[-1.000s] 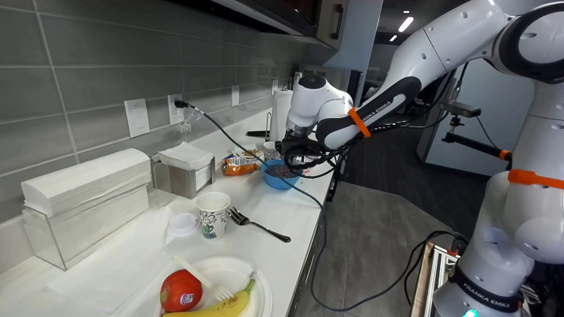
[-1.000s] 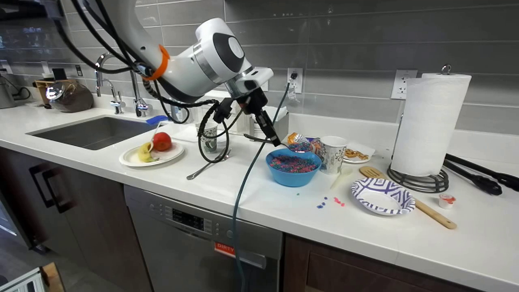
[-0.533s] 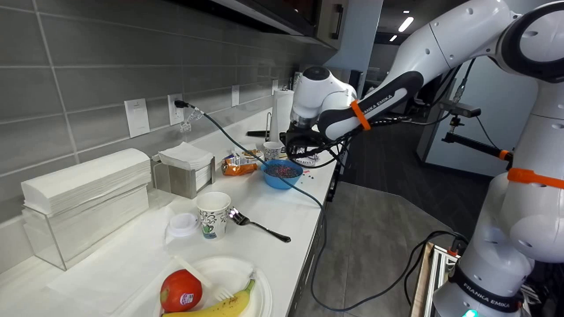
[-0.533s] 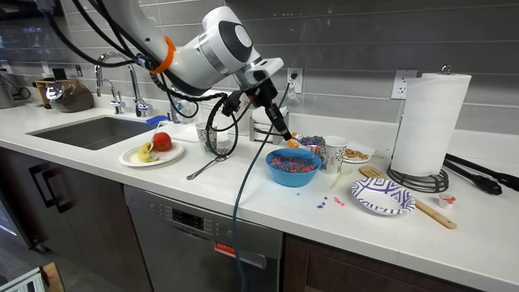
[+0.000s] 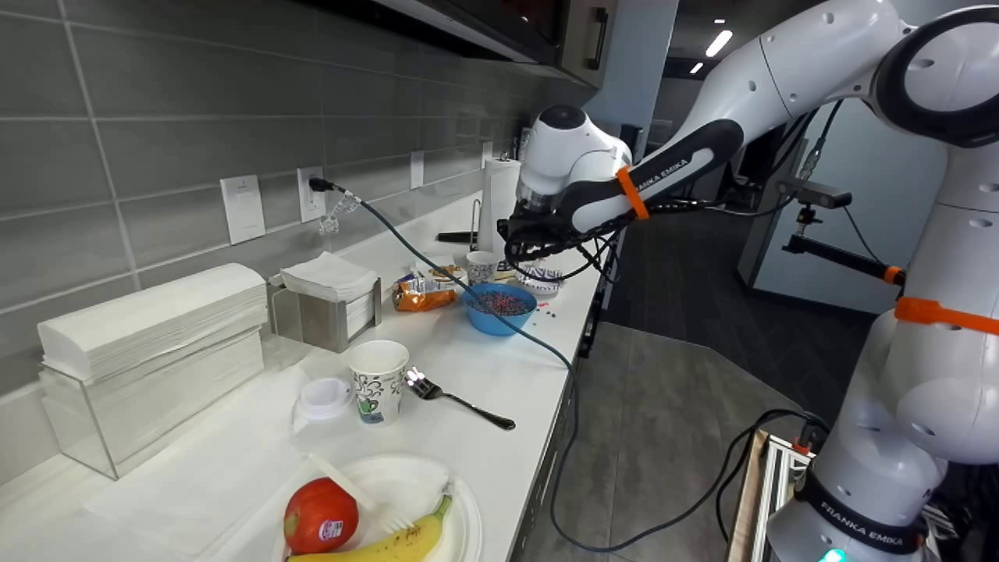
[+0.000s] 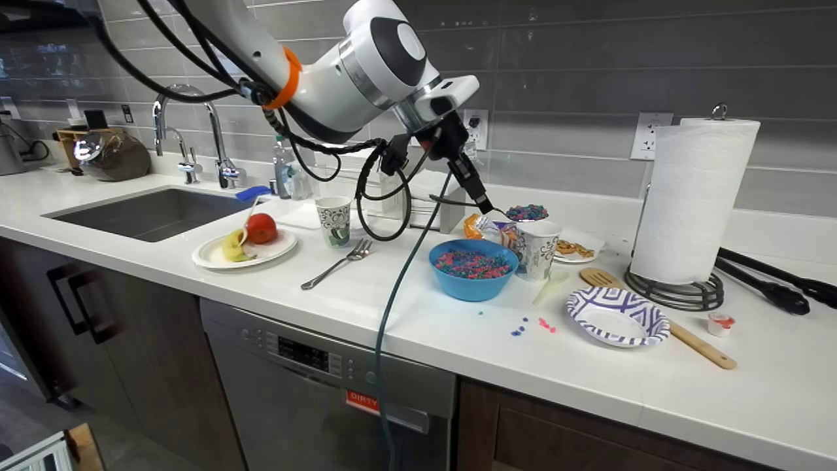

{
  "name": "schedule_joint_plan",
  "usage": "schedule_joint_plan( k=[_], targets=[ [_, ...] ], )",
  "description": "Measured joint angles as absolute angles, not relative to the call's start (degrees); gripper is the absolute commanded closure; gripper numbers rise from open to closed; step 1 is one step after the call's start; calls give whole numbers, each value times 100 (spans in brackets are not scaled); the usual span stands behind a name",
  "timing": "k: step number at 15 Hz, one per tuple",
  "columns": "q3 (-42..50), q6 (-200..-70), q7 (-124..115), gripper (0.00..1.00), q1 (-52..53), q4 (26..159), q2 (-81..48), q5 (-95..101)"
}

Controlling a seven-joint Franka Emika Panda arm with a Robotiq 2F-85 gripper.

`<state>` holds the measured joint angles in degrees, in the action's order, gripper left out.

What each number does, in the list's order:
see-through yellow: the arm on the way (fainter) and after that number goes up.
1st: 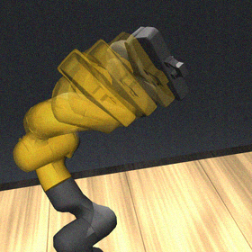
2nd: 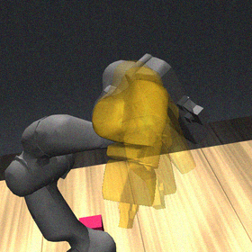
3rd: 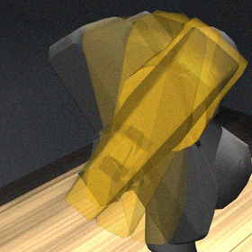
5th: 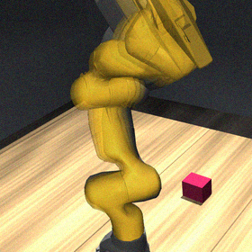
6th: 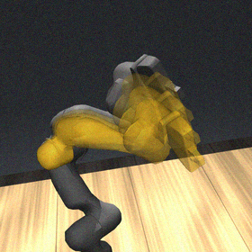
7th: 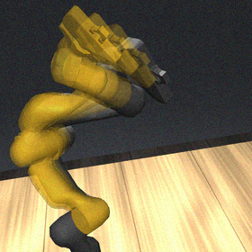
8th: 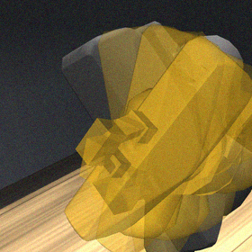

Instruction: Take a scoop from the blue bowl using the spoon and empty it into the cup next to the blue bowl

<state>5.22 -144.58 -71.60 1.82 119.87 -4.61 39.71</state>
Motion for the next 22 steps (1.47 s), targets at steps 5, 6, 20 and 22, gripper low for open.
schedule_joint_plan(
  k=[5,6,20,22],
  targets=[
    [537,-14458,-6846,97,63,11567,-807,3961],
    [539,-14457,-6803,97,53,11479,-889,3959],
    [566,-14047,-6381,97,309,10564,-1769,3964],
    [586,-13947,-6379,97,375,10530,-1795,3990]
  ],
)
